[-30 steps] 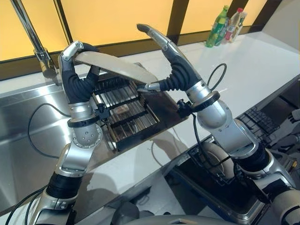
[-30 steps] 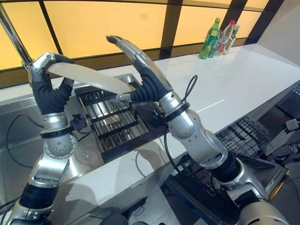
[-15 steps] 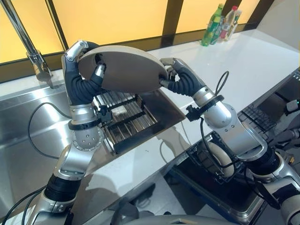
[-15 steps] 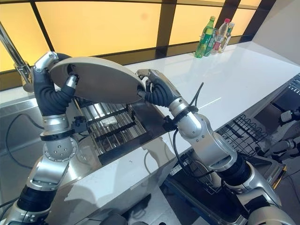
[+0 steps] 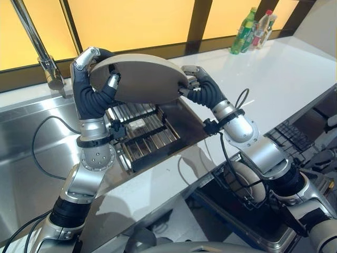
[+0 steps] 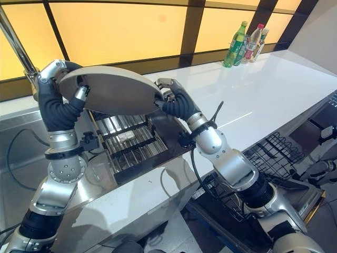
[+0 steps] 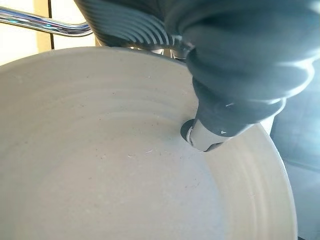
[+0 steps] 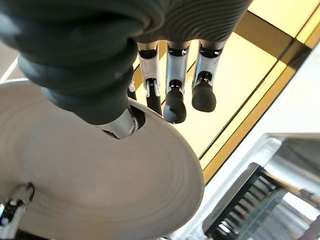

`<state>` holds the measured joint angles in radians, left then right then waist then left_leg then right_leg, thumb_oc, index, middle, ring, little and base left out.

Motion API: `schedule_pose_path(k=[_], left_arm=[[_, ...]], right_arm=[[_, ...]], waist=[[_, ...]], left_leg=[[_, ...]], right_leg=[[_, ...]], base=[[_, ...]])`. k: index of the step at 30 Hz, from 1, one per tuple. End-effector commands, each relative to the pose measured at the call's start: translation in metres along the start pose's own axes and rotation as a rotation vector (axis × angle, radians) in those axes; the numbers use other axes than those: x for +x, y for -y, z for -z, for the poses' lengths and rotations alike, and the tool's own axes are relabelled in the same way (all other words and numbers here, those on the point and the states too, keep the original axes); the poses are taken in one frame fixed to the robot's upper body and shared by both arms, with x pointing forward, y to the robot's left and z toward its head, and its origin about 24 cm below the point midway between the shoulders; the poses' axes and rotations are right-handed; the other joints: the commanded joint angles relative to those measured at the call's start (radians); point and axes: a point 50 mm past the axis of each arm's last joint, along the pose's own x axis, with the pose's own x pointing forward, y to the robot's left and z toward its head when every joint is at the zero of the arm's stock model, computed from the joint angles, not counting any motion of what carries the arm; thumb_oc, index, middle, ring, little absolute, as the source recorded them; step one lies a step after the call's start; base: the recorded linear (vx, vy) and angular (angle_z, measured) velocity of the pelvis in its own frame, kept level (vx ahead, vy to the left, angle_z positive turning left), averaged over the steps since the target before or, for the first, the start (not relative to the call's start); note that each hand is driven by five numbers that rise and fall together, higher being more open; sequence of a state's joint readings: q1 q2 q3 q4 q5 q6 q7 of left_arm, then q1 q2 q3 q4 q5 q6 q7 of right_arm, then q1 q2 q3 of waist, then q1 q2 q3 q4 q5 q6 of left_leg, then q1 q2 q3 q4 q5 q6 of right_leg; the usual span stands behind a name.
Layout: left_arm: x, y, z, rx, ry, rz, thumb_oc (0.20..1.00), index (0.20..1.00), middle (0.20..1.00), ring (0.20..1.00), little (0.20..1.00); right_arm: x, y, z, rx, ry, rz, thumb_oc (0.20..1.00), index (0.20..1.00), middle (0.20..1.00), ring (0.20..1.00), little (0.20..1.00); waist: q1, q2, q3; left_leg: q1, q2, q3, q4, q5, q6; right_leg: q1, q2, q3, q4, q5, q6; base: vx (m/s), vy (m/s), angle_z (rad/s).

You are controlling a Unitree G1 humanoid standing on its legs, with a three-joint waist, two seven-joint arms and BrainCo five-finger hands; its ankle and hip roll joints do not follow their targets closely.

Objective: Pick up plates and place into dishwasher.

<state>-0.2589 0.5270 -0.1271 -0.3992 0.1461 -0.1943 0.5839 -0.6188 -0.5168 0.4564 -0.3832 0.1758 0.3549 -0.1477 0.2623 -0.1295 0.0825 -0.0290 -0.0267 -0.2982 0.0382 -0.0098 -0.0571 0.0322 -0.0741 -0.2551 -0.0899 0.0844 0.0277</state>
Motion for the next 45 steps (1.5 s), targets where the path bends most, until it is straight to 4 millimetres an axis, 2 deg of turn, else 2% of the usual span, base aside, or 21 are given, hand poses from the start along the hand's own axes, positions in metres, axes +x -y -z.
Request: schedule_pose_path(k=[1, 2, 3, 4, 9, 16, 22, 26, 34, 39, 45], left_arm=[[-0.001, 0.008, -0.012, -0.123, 0.052, 0.027, 0.200, 0.200, 0.200, 0.200, 0.200], [-0.002, 0.007, -0.010, -0.121, 0.042, 0.018, 0.200, 0.200, 0.200, 0.200, 0.200], [-0.002, 0.005, -0.008, -0.118, 0.026, 0.011, 0.730, 0.730, 0.730, 0.730, 0.730], [-0.002, 0.003, -0.006, -0.118, 0.015, -0.005, 1.000, 1.000, 1.000, 1.000, 1.000], [-0.003, -0.026, 0.003, -0.041, -0.002, -0.185, 1.000, 1.000, 1.000, 1.000, 1.000], [-0.002, -0.063, 0.005, 0.089, 0.023, -0.395, 1.000, 1.000, 1.000, 1.000, 1.000], [-0.013, -0.097, 0.016, 0.136, -0.063, -0.573, 1.000, 1.000, 1.000, 1.000, 1.000], [-0.019, -0.112, 0.021, 0.173, -0.116, -0.606, 1.000, 1.000, 1.000, 1.000, 1.000], [-0.035, -0.134, 0.028, 0.252, -0.200, -0.581, 1.000, 1.000, 1.000, 1.000, 1.000], [-0.044, -0.143, 0.032, 0.291, -0.249, -0.553, 1.000, 1.000, 1.000, 1.000, 1.000], [-0.049, -0.145, 0.037, 0.317, -0.292, -0.528, 1.000, 1.000, 1.000, 1.000, 1.000]], right_arm=[[-0.001, 0.004, -0.024, 0.091, 0.162, 0.035, 0.200, 0.200, 0.200, 0.200, 0.200], [-0.002, 0.006, -0.022, 0.098, 0.161, 0.050, 0.200, 0.200, 0.200, 0.200, 0.200], [-0.003, 0.008, -0.021, 0.095, 0.159, 0.072, 0.200, 0.200, 0.200, 0.200, 0.200], [-0.004, 0.012, -0.019, 0.091, 0.154, 0.096, 0.200, 0.200, 0.200, 0.200, 0.200], [-0.015, 0.030, -0.007, 0.069, 0.124, 0.207, 0.200, 0.200, 0.200, 0.200, 0.200], [-0.031, 0.051, 0.009, 0.019, 0.072, 0.296, 0.200, 0.200, 0.200, 0.200, 0.200], [-0.052, 0.075, 0.030, -0.050, -0.031, 0.426, 0.200, 0.200, 0.200, 0.200, 0.200], [-0.071, 0.092, 0.045, -0.121, -0.119, 0.508, 0.200, 0.200, 0.200, 0.200, 0.200], [-0.126, 0.129, 0.083, -0.348, -0.398, 0.642, 0.200, 0.200, 0.200, 0.200, 0.200], [-0.153, 0.141, 0.102, -0.412, -0.540, 0.688, 0.200, 0.200, 0.200, 0.200, 0.200], [-0.171, 0.149, 0.122, -0.511, -0.676, 0.718, 0.200, 0.200, 0.200, 0.200, 0.200]], waist=[[0.006, 0.037, -0.074], [0.006, 0.039, -0.075], [0.006, 0.041, -0.076], [0.006, 0.042, -0.076], [0.002, 0.050, -0.083], [-0.008, 0.058, -0.093], [-0.021, 0.062, -0.100], [-0.037, 0.066, -0.101], [-0.086, 0.078, -0.094], [-0.112, 0.087, -0.082], [-0.124, 0.094, -0.054]], left_leg=[[0.031, -0.037, -0.055, -0.120, 0.080, 0.064], [0.031, -0.037, -0.052, -0.121, 0.081, 0.064], [0.032, -0.037, -0.051, -0.121, 0.081, 0.064], [0.033, -0.037, -0.049, -0.122, 0.081, 0.064], [0.035, -0.036, -0.047, -0.123, 0.083, 0.065], [0.036, -0.031, -0.043, -0.120, 0.084, 0.058], [0.043, -0.024, -0.040, -0.119, 0.083, 0.050], [0.049, -0.018, -0.030, -0.118, 0.082, 0.045], [0.070, -0.007, 0.015, -0.115, 0.069, 0.047], [0.084, -0.003, 0.053, -0.114, 0.057, 0.052], [0.081, -0.009, 0.080, -0.099, 0.038, 0.061]], right_leg=[[0.067, -0.005, 0.040, 0.086, -0.080, 0.033], [0.069, -0.005, 0.039, 0.085, -0.080, 0.032], [0.070, -0.005, 0.037, 0.085, -0.080, 0.033], [0.071, -0.006, 0.035, 0.085, -0.080, 0.034], [0.072, -0.006, 0.031, 0.090, -0.083, 0.032], [0.073, -0.004, 0.024, 0.100, -0.096, 0.024], [0.079, 0.000, 0.024, 0.103, -0.106, 0.016], [0.081, 0.002, 0.032, 0.106, -0.112, 0.012], [0.077, 0.002, 0.069, 0.119, -0.114, 0.012], [0.077, -0.002, 0.101, 0.108, -0.110, 0.013], [0.061, -0.024, 0.121, 0.102, -0.093, 0.024]], base=[[0.00, 0.000, 0.00], [0.00, 0.000, 0.00], [0.00, 0.000, 0.00], [0.00, 0.000, 0.00], [0.00, 0.000, 0.00], [0.01, 0.000, 0.00], [0.03, -0.008, 0.01], [0.06, -0.009, -0.01], [0.10, 0.001, -0.06], [0.12, 0.026, -0.22], [0.09, 0.085, -0.18]])
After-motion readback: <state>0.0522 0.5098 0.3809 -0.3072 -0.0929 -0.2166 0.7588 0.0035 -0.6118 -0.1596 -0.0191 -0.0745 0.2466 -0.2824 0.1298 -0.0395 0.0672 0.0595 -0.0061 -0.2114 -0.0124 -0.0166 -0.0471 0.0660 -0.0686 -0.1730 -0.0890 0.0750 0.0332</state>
